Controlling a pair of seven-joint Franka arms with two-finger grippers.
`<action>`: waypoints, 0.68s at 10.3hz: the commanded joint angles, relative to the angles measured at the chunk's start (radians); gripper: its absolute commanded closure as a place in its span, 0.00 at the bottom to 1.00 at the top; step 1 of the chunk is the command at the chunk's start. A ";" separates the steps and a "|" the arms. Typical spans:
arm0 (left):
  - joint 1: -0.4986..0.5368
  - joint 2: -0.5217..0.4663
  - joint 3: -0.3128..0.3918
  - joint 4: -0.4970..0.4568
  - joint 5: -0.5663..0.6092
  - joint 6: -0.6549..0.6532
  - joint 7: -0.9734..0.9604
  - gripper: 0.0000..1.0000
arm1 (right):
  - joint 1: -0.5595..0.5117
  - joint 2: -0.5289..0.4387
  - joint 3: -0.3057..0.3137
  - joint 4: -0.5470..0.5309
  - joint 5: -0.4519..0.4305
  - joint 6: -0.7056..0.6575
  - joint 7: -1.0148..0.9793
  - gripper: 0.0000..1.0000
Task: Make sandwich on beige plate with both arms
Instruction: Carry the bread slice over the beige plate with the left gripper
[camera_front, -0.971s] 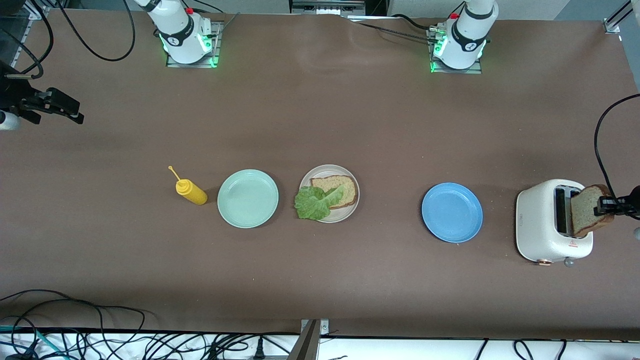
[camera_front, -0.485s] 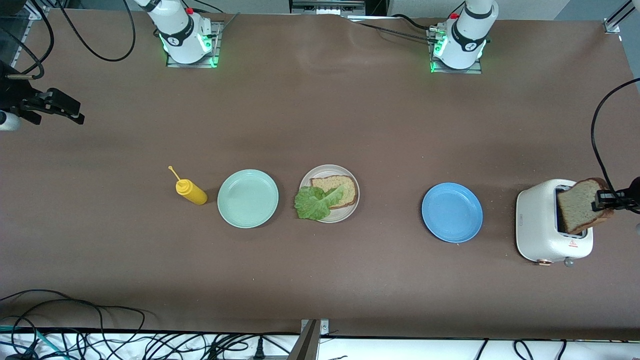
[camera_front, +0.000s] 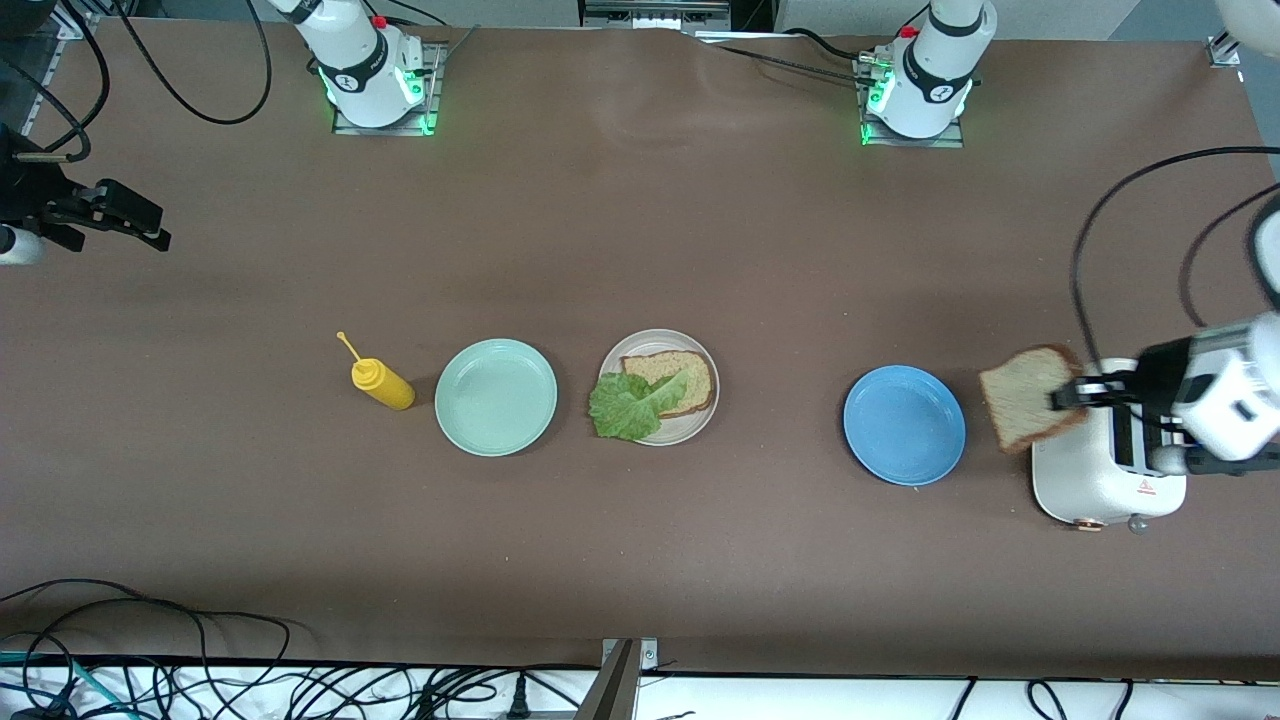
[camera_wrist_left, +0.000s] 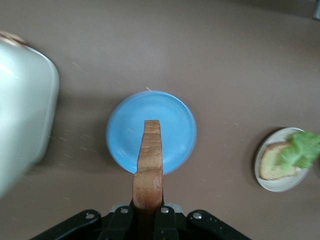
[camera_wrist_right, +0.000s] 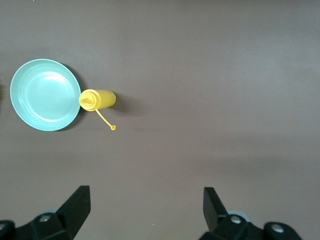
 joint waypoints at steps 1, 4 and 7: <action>-0.071 -0.050 0.015 -0.128 -0.130 0.064 -0.042 1.00 | -0.012 0.013 0.012 0.030 0.011 -0.020 0.002 0.00; -0.146 0.007 0.016 -0.191 -0.404 0.139 -0.042 1.00 | -0.010 0.013 0.014 0.030 0.032 -0.017 0.002 0.00; -0.214 0.072 0.016 -0.195 -0.581 0.151 -0.036 1.00 | -0.009 0.013 0.014 0.030 0.032 -0.017 0.000 0.00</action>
